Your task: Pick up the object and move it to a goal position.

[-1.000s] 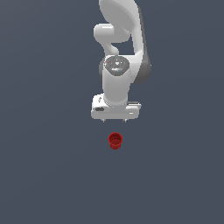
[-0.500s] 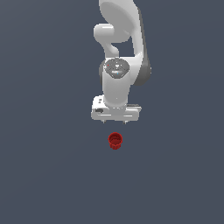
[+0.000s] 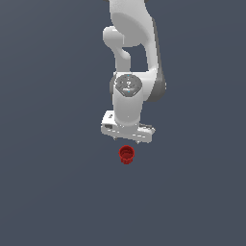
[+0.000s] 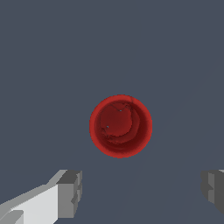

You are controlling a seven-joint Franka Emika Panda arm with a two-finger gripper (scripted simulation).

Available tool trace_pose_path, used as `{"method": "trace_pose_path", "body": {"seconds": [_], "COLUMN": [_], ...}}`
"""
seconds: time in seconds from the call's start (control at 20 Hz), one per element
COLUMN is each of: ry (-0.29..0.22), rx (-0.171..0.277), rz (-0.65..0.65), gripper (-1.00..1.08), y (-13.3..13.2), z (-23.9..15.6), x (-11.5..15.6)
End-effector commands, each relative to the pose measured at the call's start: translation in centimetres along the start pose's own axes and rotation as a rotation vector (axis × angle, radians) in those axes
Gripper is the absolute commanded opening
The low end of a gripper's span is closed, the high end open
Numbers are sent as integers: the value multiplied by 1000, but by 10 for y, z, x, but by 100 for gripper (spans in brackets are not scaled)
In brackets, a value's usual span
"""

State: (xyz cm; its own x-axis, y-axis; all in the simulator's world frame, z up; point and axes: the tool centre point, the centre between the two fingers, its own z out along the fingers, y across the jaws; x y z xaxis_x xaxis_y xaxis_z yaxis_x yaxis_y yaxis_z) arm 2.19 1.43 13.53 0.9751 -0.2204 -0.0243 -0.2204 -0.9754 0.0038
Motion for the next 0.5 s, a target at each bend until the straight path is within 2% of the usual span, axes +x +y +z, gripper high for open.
{"method": "trace_pose_path", "body": {"seconds": [0.0,0.45], "ry": [4,18], "rx": [2,6], "rz": [65,248], "gripper": [100,100], "y": [-2,-8], "z": [7,29], "x": [6,23]}}
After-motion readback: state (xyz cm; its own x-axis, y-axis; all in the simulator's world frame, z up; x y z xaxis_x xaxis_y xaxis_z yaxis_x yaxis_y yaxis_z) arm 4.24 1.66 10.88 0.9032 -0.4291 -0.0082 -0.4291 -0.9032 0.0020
